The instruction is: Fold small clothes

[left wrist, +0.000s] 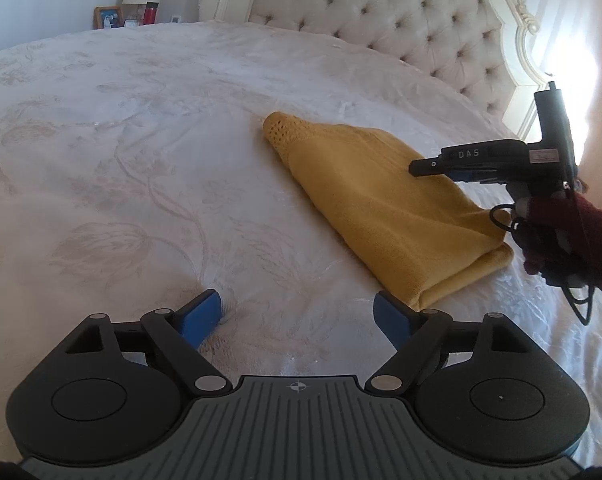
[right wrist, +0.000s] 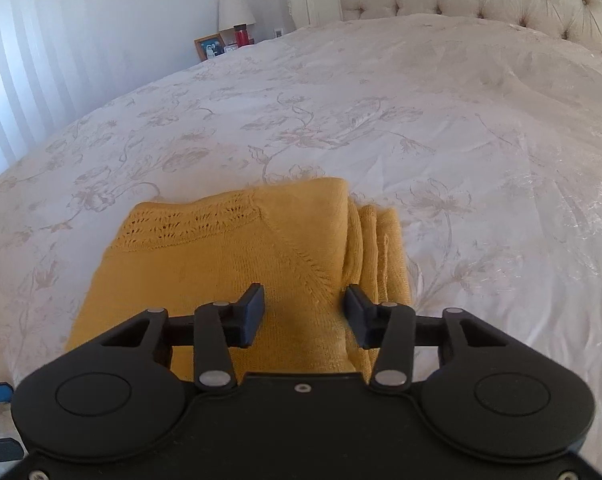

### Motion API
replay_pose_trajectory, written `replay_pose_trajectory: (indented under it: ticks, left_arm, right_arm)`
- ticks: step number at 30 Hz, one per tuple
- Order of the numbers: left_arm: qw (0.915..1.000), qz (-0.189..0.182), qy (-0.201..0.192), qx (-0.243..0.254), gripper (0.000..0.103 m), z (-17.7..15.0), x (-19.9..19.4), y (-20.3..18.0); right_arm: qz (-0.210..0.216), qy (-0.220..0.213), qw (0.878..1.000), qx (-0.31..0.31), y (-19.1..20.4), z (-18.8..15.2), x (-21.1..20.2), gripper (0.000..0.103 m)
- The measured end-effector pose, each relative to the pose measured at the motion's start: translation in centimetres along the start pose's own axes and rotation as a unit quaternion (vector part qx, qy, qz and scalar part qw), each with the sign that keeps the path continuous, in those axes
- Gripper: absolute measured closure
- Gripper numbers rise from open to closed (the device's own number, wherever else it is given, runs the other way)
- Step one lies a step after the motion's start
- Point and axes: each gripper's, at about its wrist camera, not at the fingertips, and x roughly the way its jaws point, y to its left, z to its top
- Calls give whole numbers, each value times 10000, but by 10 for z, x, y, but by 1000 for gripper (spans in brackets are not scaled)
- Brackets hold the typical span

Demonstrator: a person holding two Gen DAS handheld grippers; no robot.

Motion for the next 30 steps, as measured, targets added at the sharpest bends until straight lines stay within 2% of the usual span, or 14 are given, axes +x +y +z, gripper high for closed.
replay_pose_trajectory:
  ticks: [2, 5, 8, 12, 14, 16, 17, 18, 19, 20, 21, 24, 30]
  left_arm:
    - [10000, 1, -2, 9, 19, 0, 0, 0]
    - [10000, -6, -4, -3, 19, 0, -1, 0]
    - [10000, -10, -2, -1, 19, 0, -1, -1]
    - [10000, -31, 1, -30, 19, 1, -1, 0]
    - [10000, -33, 0, -60, 19, 2, 0, 0]
    - [10000, -28, 4, -43, 19, 2, 0, -1]
    - [10000, -24, 9, -25, 19, 1, -1, -1]
    - [10000, -21, 11, -14, 19, 1, -1, -1]
    - [10000, -19, 8, -16, 19, 1, -1, 0]
    - [10000, -18, 8, -22, 19, 1, -1, 0]
    - [10000, -17, 12, -24, 19, 1, -1, 0]
    - [10000, 2, 14, 2, 19, 1, 0, -2]
    - [10000, 23, 16, 31, 18, 0, -1, -3]
  right_arm:
    - [-5, -1, 10000, 2, 0, -1, 1, 51]
    - [-194, 20, 9998, -107, 5, -3, 1, 88]
    - [-458, -33, 9970, -620, 25, 0, -11, 89]
    - [-771, -138, 9957, -499, 16, -1, -37, 91]
    - [-914, 120, 9951, -352, 4, -4, -27, 91]
    - [-778, 348, 9961, -217, -2, -7, -13, 88]
    - [-653, 291, 9974, -95, -5, -6, -12, 79]
    - [-557, 143, 9983, 113, -9, -5, -16, 76]
    - [-488, -13, 9982, 353, -14, -3, -22, 68]
    - [-431, -170, 9972, 583, -19, -3, -31, 53]
    - [-357, -287, 9963, 726, -22, -3, -40, 46]
    - [-293, -287, 9965, 729, -25, -8, -64, 46]
    - [-189, 242, 9973, 670, -21, -39, -85, 46]
